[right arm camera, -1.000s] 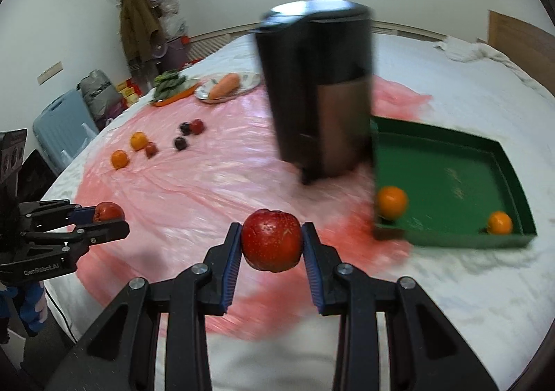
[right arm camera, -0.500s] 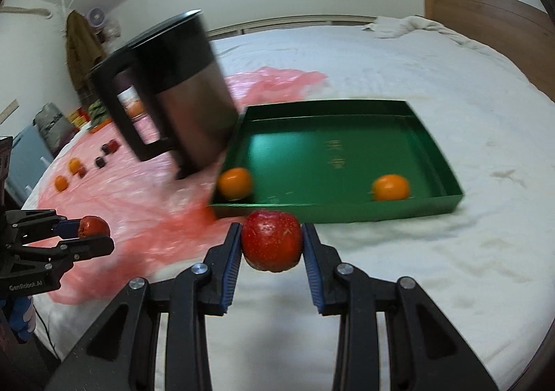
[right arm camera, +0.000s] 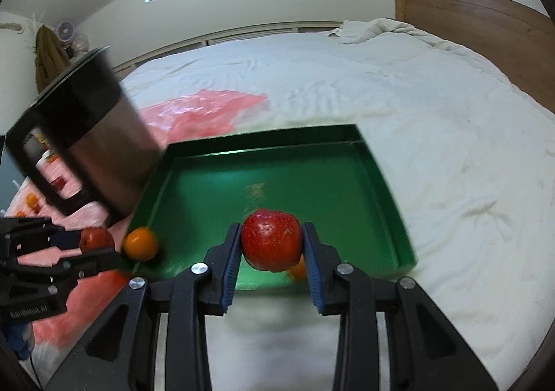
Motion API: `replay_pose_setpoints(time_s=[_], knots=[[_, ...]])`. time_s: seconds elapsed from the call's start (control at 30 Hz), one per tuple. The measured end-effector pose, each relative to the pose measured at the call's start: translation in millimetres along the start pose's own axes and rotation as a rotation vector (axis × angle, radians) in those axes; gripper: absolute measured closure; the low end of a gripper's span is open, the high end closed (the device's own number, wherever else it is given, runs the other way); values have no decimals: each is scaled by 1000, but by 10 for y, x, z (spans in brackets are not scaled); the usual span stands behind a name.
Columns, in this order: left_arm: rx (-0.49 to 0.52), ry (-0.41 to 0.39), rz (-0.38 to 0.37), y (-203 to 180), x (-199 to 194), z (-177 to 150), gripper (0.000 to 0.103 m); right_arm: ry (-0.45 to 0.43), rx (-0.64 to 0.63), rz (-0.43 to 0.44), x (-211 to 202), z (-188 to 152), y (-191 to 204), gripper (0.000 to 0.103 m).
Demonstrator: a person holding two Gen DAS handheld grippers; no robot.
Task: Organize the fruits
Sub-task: 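Carry the apple in the left tool to the green tray while the right tool carries its apple, then open the left tool in the green tray while the right tool releases its apple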
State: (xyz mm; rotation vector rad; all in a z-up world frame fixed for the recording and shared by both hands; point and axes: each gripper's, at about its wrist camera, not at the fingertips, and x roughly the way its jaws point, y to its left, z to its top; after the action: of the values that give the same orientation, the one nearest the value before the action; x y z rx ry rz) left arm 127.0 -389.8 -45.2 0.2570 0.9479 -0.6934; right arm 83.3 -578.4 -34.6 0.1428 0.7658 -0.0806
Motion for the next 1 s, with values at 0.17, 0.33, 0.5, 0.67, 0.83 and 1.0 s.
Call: replay_pose_setpoints(time_s=[0.17, 0.33, 0.5, 0.67, 0.83, 1.0], knots=[[31, 20, -5, -105, 245, 150, 75, 27, 2, -33, 284, 178, -145, 42], [49, 41, -13, -176, 408, 184, 75, 62, 4, -43, 531, 175, -212, 42], [66, 69, -2, -236, 588, 171, 75, 87, 27, -58, 728, 138, -317, 42], [69, 98, -3, -285, 746, 135, 75, 103, 19, -79, 851, 92, -346, 42], [46, 110, -1, -261, 815, 105, 75, 125, 27, -93, 949, 24, -391, 42], [63, 123, 30, -290, 893, 114, 75, 130, 42, -96, 976, -5, -422, 41]])
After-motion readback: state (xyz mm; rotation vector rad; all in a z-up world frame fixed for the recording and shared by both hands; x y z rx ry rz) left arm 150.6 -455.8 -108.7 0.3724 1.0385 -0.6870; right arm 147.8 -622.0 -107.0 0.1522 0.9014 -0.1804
